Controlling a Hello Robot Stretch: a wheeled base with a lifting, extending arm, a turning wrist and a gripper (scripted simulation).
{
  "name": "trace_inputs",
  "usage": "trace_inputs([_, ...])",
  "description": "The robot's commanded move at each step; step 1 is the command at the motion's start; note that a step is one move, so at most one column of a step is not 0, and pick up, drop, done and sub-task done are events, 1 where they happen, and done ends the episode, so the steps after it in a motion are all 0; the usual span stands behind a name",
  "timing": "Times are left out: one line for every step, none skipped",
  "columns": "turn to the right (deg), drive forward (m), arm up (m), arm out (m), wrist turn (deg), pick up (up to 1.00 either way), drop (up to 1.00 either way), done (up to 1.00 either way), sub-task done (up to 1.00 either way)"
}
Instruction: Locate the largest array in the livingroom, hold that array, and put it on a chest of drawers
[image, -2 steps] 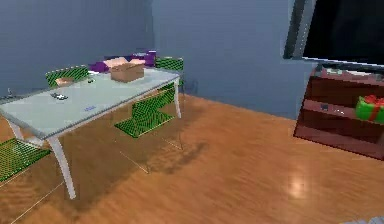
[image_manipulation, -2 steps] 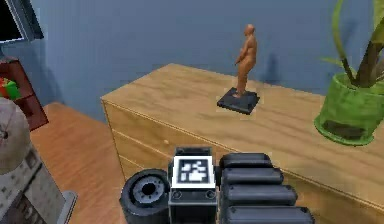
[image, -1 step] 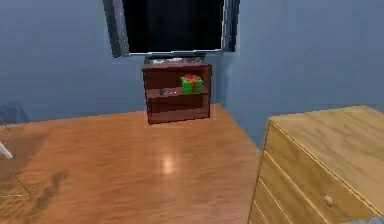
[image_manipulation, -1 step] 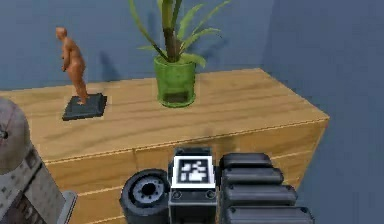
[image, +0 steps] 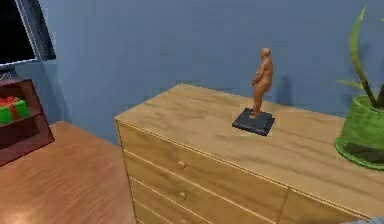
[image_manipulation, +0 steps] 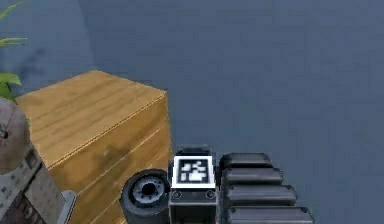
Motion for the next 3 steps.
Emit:
trace_inputs([30.0, 0.00, 0.00, 0.00, 0.0, 0.00, 0.00, 0.00, 0.00])
trace_inputs([0.0, 0.20, 0.00, 0.00, 0.0, 0.00, 0.00, 0.00, 0.00])
trace_inputs([-45.0, 0.00, 0.00, 0.00, 0.0, 0.00, 0.00, 0.00, 0.00])
